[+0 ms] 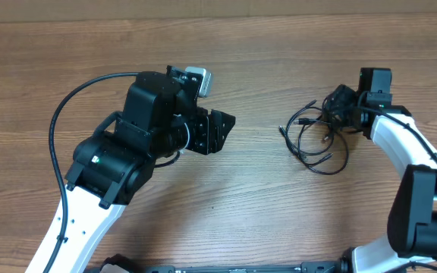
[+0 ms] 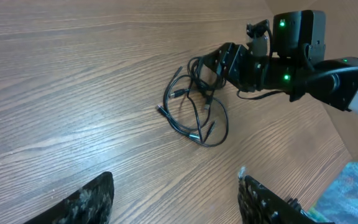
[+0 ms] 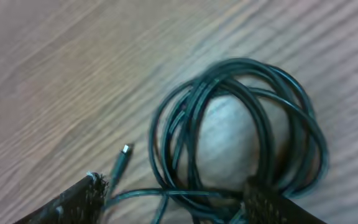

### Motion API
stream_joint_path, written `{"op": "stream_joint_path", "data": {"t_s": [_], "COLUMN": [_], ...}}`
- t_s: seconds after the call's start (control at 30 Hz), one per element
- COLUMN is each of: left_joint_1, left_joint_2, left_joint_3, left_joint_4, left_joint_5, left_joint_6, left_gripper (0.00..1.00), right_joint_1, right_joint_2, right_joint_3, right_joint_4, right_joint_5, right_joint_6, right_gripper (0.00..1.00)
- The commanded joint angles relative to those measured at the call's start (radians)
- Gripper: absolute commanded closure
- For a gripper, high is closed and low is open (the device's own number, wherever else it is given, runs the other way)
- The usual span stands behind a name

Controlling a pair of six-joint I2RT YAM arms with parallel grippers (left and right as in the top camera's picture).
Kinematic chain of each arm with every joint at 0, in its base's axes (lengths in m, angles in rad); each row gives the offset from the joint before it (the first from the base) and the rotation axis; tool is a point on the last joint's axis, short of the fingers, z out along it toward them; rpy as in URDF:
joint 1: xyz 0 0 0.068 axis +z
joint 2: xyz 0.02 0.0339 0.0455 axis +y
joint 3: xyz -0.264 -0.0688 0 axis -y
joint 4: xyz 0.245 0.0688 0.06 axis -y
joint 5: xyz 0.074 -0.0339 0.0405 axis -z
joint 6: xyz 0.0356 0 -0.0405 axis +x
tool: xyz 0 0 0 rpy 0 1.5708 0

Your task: Untangle cables

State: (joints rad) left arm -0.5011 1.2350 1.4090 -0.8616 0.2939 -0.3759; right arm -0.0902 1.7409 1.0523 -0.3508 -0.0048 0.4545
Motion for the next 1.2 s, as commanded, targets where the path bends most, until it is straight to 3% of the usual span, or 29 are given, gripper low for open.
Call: {"op": "stream_joint_path", "data": {"t_s": [0.0,0.7,0.8,1.0,1.17], "left_joint_1": [0.012,0.012,0.012,0.012,0.012], "left_joint_2": [0.014,0.066,0.067,0.067,0.067], "left_joint_3": [0.013,0.013,0.013,0.013,0.013], "left_joint_4": [0.001,0.002,0.003,0.001,0.002], "left_joint_5": [-0.017,-0.016,-0.017,-0.016,-0.015], "left_joint_6": [-0.013,-0.013,-0.014,-0.014,-0.014], "left_gripper": [0.36,0.35,0.35,0.39,0.43], "right_joint_1": [-0.003,-0.003,-0.003,-0.003,-0.004], "right_joint_2": [0.037,0.26,0.286,0.299,0.296], "right_joint_3": [-0.003,-0.004,-0.004,-0.003,-0.002], "right_joint_4": [0.066,0.277,0.293,0.3,0.321], "right_joint_5": [-0.027,-0.098,-0.106,-0.119,-0.275], "right_joint_6": [-0.016,-0.01,-0.01,-0.01,-0.046], "right_gripper": [0.3,0.31,0.43,0.96,0.96]}}
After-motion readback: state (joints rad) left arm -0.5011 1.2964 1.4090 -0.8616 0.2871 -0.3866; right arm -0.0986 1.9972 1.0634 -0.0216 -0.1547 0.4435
